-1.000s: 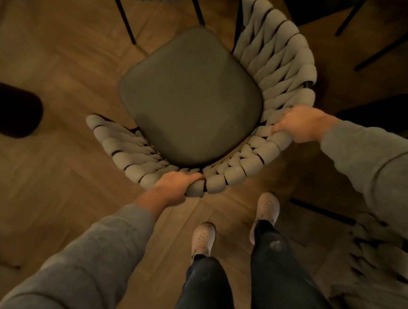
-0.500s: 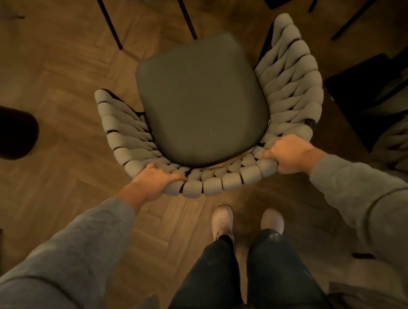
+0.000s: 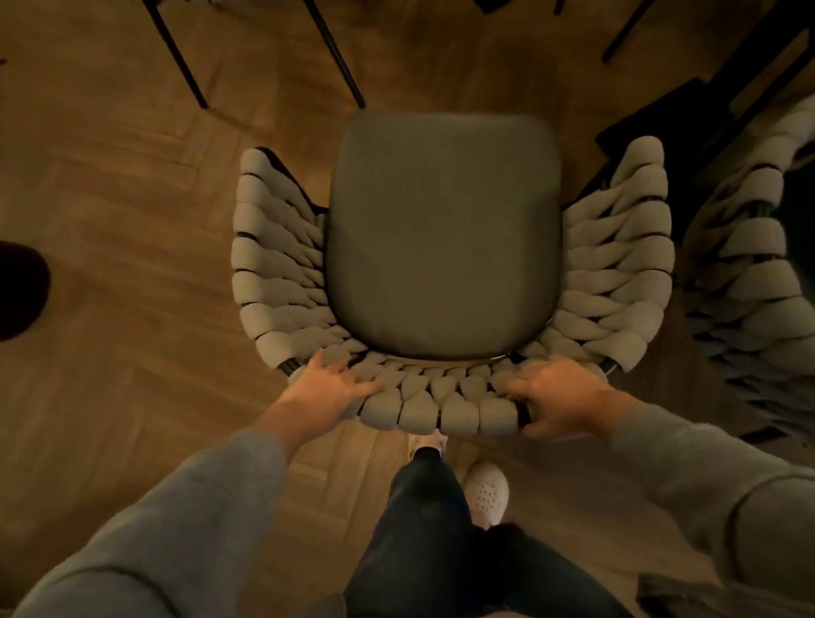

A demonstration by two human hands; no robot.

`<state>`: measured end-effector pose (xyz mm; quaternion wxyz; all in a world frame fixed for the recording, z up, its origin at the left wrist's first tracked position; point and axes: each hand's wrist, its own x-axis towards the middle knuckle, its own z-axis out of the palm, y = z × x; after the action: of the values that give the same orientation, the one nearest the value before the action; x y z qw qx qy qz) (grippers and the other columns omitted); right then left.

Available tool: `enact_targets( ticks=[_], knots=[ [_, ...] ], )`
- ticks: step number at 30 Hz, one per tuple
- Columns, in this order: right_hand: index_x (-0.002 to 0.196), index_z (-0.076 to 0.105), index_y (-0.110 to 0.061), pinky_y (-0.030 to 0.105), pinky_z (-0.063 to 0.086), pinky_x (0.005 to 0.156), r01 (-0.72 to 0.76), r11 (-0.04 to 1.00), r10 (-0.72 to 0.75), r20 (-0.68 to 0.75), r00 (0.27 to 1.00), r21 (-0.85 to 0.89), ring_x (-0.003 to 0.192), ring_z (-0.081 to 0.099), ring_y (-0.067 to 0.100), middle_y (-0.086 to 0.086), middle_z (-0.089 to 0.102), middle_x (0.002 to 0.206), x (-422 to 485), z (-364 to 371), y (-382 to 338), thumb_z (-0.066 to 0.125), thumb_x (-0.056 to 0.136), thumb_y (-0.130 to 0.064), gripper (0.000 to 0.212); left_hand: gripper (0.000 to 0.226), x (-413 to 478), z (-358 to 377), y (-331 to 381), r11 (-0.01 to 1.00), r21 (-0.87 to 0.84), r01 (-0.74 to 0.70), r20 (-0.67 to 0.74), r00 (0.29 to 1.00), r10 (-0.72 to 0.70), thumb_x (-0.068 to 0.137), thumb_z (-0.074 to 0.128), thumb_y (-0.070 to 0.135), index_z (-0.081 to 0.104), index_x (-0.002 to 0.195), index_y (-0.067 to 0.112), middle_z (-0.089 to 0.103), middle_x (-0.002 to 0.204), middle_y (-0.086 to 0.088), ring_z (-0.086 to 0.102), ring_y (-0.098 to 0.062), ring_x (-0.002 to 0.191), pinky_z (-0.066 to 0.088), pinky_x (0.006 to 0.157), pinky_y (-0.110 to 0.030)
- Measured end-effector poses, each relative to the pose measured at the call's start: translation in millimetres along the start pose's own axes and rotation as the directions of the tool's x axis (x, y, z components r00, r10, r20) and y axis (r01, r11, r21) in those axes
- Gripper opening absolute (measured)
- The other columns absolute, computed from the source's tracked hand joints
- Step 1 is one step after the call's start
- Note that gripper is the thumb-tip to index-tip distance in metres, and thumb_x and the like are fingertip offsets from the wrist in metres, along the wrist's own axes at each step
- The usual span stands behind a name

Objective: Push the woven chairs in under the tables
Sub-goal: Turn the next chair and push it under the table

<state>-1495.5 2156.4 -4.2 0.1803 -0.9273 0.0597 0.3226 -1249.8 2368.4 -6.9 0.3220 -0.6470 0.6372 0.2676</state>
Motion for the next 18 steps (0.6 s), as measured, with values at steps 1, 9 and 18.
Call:
enact_targets(
  ticks=[1,9,18],
  knots=[
    [0.141,0.041,-0.031,0.037,0.030,0.108,-0.022,1.000,0.021,0.011,1.000,0.004,0.126,0.046,0.020,-0.003,0.051,0.137,-4,4,5,0.058,0.085,-0.050,0.063,0.063,1,0,-3,1.000,0.019,-0.023,0.012,1.000,0.023,0.098,0.046,0.020,0.016,0.151,0.034,0.042,0.145,-0.005,0.031,-0.029,0.137,0.021,0.114,-0.055],
    [0.127,0.048,-0.034,0.032,0.038,0.074,-0.172,0.984,0.168,-0.077,0.983,-0.039,0.086,0.061,0.022,-0.001,0.064,0.098,27,-9,11,0.051,0.089,-0.038,0.039,0.064,31,-29,-66,0.990,0.091,-0.103,0.002,0.995,0.103,0.098,0.049,0.025,0.016,0.151,0.036,0.043,0.146,0.001,0.037,-0.022,0.136,0.031,0.110,-0.044],
    [0.120,0.053,-0.034,0.035,0.051,0.077,-0.315,0.941,0.330,-0.123,0.936,0.125,0.084,0.061,0.017,-0.004,0.064,0.098,97,-67,37,0.052,0.088,-0.041,0.034,0.063,111,-106,-186,0.937,0.261,-0.232,-0.022,0.969,0.246,0.097,0.049,0.019,0.020,0.150,0.036,0.051,0.137,-0.001,0.048,-0.025,0.125,0.036,0.101,-0.043]
  ],
)
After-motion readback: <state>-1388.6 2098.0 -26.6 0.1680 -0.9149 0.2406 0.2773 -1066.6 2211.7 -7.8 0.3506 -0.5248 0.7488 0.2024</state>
